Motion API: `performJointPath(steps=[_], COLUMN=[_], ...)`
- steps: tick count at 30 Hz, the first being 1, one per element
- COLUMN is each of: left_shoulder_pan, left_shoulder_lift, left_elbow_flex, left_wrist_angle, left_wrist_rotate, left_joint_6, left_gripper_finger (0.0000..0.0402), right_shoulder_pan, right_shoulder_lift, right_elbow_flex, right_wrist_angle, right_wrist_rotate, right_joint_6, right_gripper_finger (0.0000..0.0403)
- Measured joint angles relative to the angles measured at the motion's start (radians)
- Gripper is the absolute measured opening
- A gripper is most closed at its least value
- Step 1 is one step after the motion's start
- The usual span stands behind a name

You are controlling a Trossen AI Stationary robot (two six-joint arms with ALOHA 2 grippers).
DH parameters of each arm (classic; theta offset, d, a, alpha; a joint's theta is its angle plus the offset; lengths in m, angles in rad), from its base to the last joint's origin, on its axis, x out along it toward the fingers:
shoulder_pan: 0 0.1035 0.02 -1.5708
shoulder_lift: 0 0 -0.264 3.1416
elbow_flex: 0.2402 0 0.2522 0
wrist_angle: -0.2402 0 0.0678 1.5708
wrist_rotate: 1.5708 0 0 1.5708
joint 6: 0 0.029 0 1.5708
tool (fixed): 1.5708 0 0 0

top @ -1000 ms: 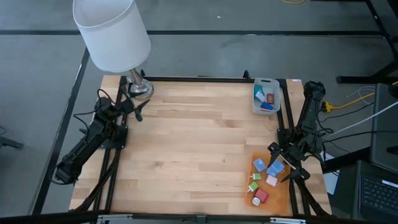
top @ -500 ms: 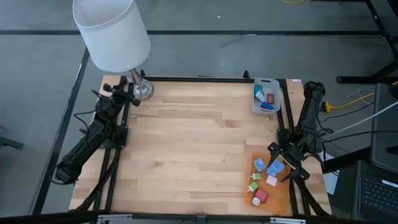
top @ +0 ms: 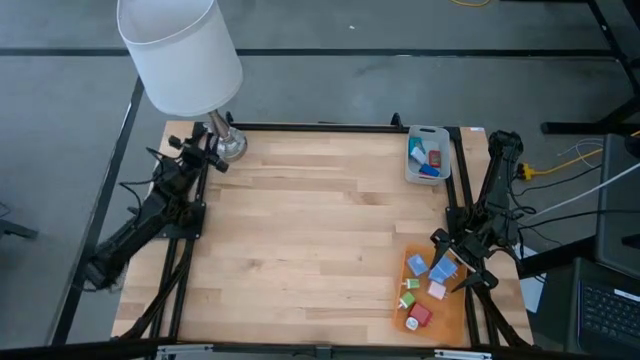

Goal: Pick & Place Office items
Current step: Return to Home Position

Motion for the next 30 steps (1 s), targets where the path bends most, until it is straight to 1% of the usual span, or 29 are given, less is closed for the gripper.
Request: performJointPath(steps=[2, 6, 12, 17, 20, 24, 30], left_shoulder_pan=[-0.106, -0.302, -0.616, -0.816, -0.896, -0.952, -0.989], left_shoulder_lift=[0.000, 0.000, 0.000, 0.000, 0.000, 0.000, -0.001], left_elbow_flex=[0.000, 0.000, 0.000, 0.000, 0.000, 0.000, 0.000], left_wrist_angle=[0.028, 0.045, 0.038, 0.037, 0.037, 0.037, 0.044], left_wrist_rotate=[-0.076, -0.115, -0.119, -0.094, -0.086, -0.058, -0.044], left_joint_6=[0.000, 0.000, 0.000, 0.000, 0.000, -0.001, -0.001], left_gripper_finger=[0.0182, 0.0182, 0.0182, 0.0182, 0.0182, 0.0182, 0.0182], right_shoulder_pan=[0.000, 0.000, 0.000, 0.000, 0.000, 0.000, 0.000], right_shoulder_lift=[0.000, -0.001, -0.001, -0.001, -0.001, -0.001, -0.001], right_elbow_flex=[0.000, 0.000, 0.000, 0.000, 0.000, 0.000, 0.000], right_wrist_angle=[0.002, 0.001, -0.012, -0.033, -0.049, -0.052, -0.085], right_wrist_rotate=[0.000, 0.002, 0.033, 0.045, 0.112, 0.193, 0.196], right_joint_6=[-0.004, -0.010, -0.030, -0.033, -0.029, -0.026, -0.030], right_gripper_finger=[0.0347, 0.0347, 0.0347, 0.0347, 0.0347, 0.0347, 0.0347])
